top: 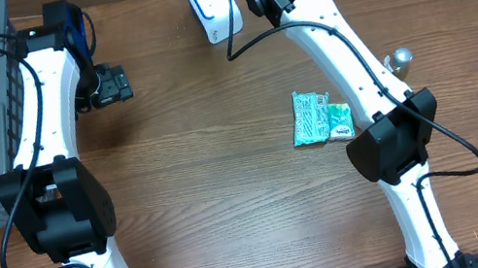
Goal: Scan the item barcode
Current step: 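Lift the pouch with the right gripper up to the white scanner, then carry the pouch back down and lower it onto the table, then open the right gripper, release the pouch and raise it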
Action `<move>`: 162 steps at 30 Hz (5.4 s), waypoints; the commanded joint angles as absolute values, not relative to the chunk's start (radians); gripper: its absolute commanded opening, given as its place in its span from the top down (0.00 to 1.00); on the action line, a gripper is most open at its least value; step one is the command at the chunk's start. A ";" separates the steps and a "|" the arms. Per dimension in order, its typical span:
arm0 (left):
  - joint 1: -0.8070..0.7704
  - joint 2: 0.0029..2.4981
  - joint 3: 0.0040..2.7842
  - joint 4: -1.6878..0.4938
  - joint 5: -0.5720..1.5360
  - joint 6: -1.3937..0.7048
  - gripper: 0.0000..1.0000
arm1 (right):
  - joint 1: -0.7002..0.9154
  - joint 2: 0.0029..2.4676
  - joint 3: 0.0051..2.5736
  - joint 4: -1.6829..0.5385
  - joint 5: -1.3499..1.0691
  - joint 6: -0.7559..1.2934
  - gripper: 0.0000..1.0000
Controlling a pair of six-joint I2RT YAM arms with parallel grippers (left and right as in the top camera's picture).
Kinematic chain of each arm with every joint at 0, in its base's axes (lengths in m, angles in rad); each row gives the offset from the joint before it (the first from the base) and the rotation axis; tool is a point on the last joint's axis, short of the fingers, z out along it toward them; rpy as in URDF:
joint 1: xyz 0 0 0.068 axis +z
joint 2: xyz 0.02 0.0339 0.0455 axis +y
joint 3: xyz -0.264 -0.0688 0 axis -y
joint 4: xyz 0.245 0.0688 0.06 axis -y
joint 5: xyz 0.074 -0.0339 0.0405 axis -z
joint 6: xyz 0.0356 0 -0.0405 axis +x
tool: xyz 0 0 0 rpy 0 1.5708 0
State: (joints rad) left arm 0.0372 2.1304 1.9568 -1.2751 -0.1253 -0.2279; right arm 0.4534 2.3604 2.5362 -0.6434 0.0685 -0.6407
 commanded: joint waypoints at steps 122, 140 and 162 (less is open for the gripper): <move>0.039 2.126 1.971 -1.275 -0.138 -0.213 0.01 | 0.667 2.300 2.262 -1.621 -0.645 -0.175 0.90; 0.038 2.126 1.971 -1.275 -0.138 -0.213 0.01 | 0.649 2.300 2.205 -1.429 -0.192 -0.113 0.27; 0.037 2.126 1.971 -1.275 -0.138 -0.213 0.01 | 0.636 2.300 2.204 -1.275 0.138 0.213 0.00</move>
State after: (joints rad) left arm 0.0372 2.1304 1.9568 -1.2751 -0.1253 -0.2279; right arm 0.6418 2.3161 2.2089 -1.2797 0.1070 0.1818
